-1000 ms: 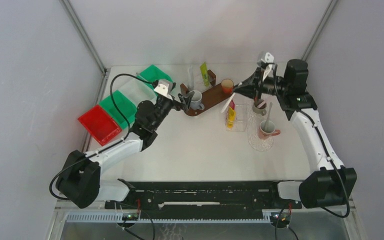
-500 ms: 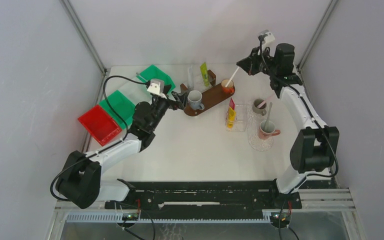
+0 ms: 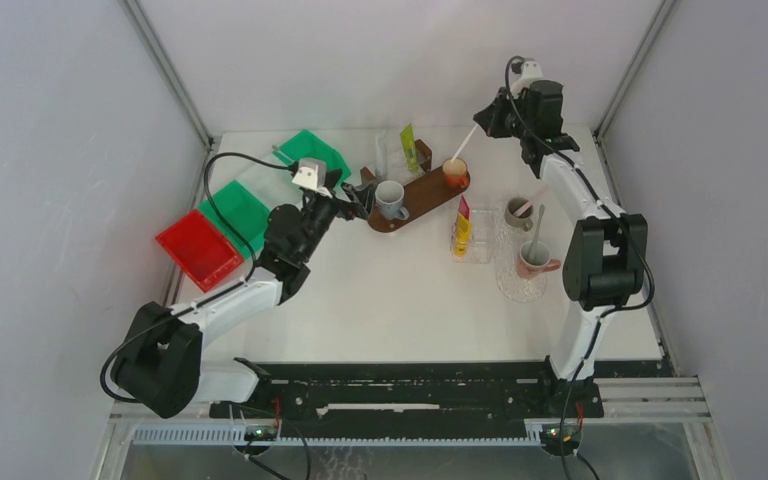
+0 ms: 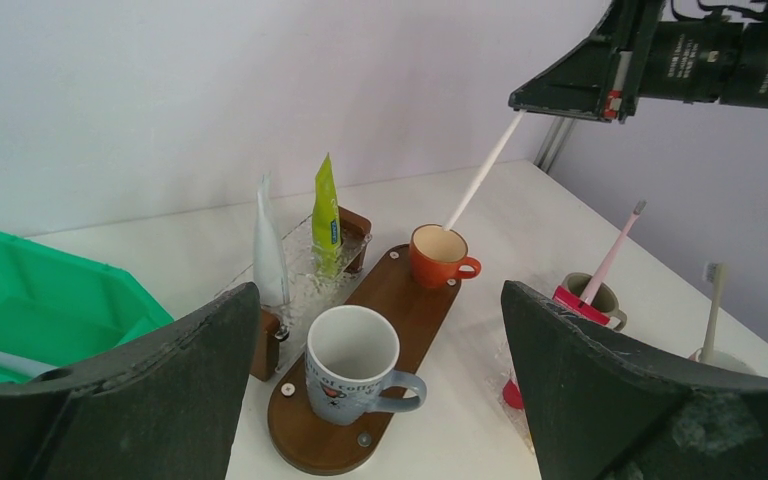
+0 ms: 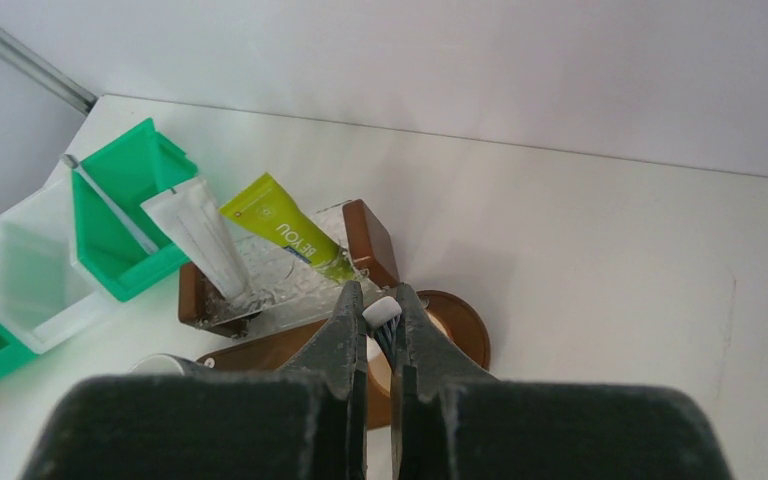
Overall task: Prepare toiletry sets of a toothbrush and toothpaste on the tray
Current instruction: Place the toothbrush in the cup.
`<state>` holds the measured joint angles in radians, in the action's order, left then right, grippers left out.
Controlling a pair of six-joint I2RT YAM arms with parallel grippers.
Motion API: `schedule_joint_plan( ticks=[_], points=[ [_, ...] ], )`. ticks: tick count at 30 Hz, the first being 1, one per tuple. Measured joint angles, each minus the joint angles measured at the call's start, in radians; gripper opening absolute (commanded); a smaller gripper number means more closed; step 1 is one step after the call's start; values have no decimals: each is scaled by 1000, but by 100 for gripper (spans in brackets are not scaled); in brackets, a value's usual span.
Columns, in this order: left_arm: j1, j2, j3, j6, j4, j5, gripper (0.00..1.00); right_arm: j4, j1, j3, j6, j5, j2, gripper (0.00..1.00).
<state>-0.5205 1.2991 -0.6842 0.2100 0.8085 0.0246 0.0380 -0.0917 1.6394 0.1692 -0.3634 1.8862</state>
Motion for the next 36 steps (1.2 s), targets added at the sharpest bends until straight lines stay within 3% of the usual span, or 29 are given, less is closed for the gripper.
schedule_joint_plan(
  ticks=[17, 28, 36],
  points=[
    [7, 0, 0, 4, 20, -1, 94, 4, -2, 45, 1, 25, 130, 2],
    [10, 0, 2, 11, 21, -2, 94, 26, -2, 73, -6, 26, 190, 18],
    [11, -5, 2, 11, 28, -2, 94, 27, -2, 88, -5, 28, 204, 23]
  ],
)
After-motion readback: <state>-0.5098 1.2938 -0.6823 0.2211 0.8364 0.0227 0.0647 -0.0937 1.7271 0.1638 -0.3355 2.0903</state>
